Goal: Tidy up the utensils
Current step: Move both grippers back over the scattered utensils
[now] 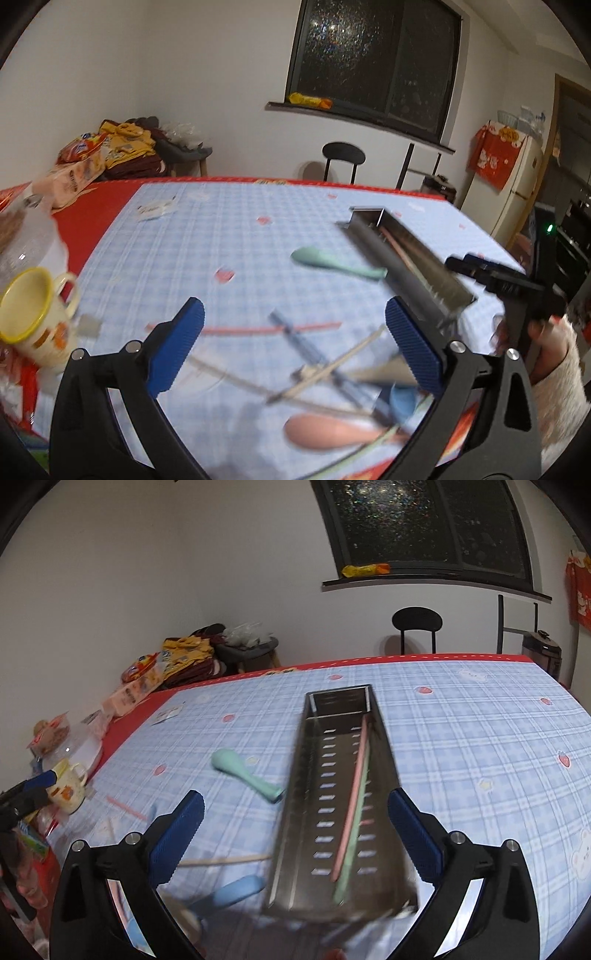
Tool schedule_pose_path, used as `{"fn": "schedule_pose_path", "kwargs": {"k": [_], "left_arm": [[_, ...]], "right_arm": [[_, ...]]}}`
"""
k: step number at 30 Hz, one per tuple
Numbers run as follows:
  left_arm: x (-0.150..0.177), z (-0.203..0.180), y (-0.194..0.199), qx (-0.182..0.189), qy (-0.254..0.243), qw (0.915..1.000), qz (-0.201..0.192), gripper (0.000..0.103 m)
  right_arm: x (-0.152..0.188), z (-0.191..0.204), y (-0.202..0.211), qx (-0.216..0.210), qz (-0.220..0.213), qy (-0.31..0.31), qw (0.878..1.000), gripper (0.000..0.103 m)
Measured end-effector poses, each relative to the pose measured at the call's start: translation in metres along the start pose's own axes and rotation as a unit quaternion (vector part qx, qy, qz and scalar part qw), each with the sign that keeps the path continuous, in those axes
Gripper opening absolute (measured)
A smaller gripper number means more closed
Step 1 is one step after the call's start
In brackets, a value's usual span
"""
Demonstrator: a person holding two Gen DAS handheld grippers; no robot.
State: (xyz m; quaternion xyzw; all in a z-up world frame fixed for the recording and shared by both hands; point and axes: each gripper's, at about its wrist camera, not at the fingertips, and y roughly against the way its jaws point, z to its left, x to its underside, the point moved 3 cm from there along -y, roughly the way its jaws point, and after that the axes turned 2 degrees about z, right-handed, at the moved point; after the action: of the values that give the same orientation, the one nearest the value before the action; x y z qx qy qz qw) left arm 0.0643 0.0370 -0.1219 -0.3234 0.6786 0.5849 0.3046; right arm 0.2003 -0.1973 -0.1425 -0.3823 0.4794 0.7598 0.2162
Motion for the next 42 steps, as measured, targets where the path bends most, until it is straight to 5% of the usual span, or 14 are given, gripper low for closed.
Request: {"fn": "schedule_pose_path", "kwargs": {"k": [8, 19, 27, 42], "left_arm": [[0.043, 0.013, 0.013, 0.018, 0.003, 0.9995, 0.026, 0.097], [0.078, -0.002, 0.016, 0.049, -0.010, 0.9978, 0.044, 0.096], [0.075, 0.000, 0.015, 0.056, -0.015, 0.9975, 0.040, 0.095], [0.076, 0.001, 0.000, 0.074, -0.022, 0.9951, 0.061, 0.071]], "right_arm": [[0.026, 0.010, 0.020, -0.040, 0.023, -0.020, 0.999, 0.096], [0.075, 0.044, 0.031, -0.059, 0.093, 0.033, 0.993, 0.068], [0.083, 0.054, 0.023, -0.068, 0.107, 0.011, 0.992, 0.051], [0.088, 0.071, 0.018, -0.068, 0.124, 0.024, 0.990, 0.044]]}}
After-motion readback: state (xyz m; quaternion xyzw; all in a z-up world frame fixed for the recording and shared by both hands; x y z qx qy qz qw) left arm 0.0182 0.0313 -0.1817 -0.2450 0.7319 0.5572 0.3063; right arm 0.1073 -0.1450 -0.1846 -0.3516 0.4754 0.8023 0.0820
